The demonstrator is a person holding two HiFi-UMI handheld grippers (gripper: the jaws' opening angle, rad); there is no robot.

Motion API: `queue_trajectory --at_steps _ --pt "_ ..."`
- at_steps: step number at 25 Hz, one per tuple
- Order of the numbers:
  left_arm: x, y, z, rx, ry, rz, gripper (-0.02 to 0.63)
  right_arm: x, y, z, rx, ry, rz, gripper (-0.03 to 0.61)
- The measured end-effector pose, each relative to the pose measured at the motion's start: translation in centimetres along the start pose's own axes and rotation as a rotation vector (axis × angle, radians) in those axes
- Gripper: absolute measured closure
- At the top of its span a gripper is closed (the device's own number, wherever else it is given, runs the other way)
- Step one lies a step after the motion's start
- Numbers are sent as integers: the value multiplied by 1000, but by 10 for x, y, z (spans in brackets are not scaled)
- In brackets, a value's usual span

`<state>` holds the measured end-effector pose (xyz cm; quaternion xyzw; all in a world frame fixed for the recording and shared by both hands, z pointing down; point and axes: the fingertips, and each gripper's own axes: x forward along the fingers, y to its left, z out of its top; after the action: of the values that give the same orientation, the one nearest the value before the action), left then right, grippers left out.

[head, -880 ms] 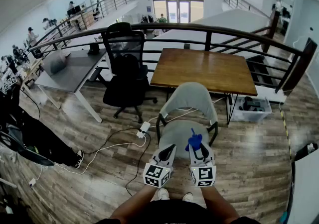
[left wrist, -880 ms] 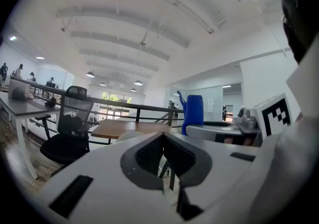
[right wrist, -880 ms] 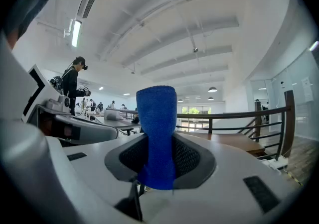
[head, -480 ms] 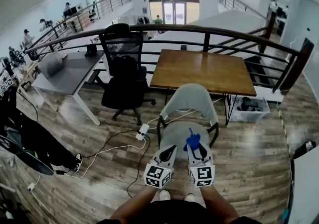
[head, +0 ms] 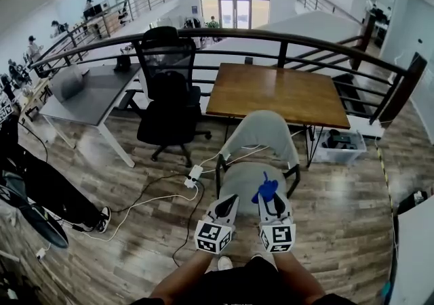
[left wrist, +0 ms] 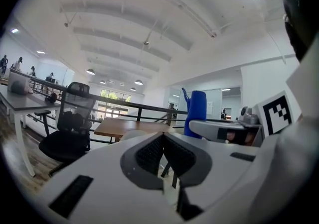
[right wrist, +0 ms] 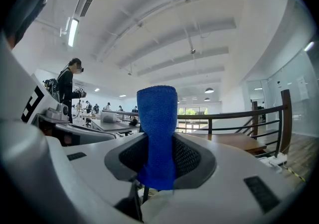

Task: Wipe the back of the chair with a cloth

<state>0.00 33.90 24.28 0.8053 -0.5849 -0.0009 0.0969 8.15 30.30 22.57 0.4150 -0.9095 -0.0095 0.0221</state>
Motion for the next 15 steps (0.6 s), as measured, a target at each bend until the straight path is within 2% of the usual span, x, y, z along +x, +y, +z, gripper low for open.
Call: queue_trajectory --at_steps 7,15 --pt "24 12 2 4 11 2 611 24 -13 -4 -5 21 10 443" --pt "77 26 7 14 18 29 611 66 -52 -11 2 31 48 443"
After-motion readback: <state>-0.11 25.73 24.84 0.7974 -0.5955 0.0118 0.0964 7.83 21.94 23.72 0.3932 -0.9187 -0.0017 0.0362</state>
